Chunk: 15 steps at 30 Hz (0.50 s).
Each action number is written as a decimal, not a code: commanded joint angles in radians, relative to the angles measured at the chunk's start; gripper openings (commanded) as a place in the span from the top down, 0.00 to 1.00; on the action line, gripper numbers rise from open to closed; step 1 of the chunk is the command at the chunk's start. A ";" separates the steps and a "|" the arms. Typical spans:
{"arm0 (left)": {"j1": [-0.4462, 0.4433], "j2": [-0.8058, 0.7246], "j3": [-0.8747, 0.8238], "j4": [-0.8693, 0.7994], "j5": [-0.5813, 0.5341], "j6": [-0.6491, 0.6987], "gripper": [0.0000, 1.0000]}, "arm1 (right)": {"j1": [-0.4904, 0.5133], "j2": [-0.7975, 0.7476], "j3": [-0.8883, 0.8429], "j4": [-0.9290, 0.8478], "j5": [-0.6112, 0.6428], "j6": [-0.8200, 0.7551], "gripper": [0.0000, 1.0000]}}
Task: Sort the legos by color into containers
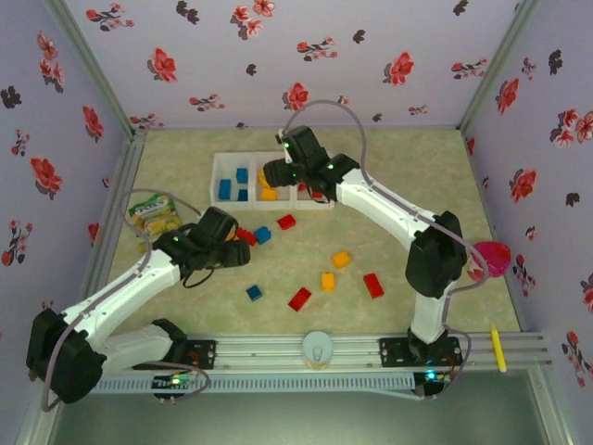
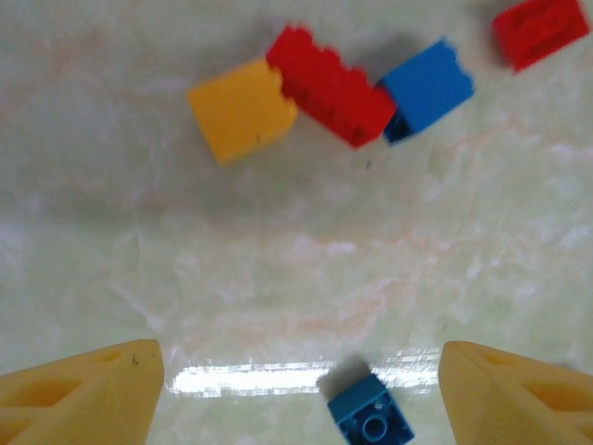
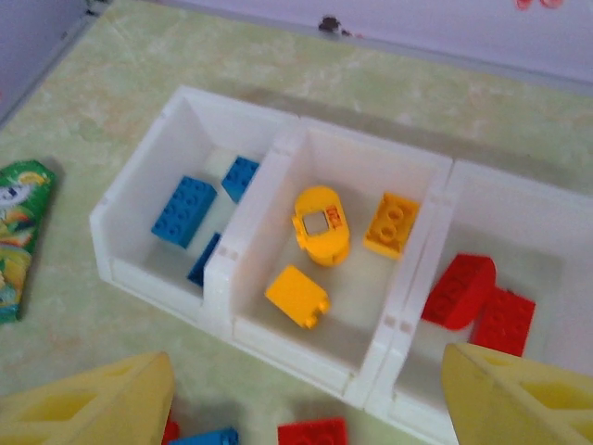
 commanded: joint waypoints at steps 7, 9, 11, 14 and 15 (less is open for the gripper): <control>-0.216 -0.026 -0.222 0.124 0.050 -0.447 0.18 | -0.009 -0.089 -0.176 0.039 0.008 0.058 0.23; -0.243 -0.032 -0.246 0.170 0.049 -0.501 0.18 | -0.009 -0.097 -0.197 0.042 0.006 0.065 0.23; -0.257 -0.026 -0.258 0.213 0.047 -0.531 0.17 | -0.009 -0.102 -0.208 0.037 0.005 0.068 0.23; -0.258 0.004 -0.257 0.247 0.048 -0.541 0.16 | -0.009 -0.113 -0.228 0.036 0.017 0.067 0.23; -0.258 0.015 -0.256 0.260 0.050 -0.543 0.16 | -0.010 -0.117 -0.232 0.037 0.019 0.068 0.23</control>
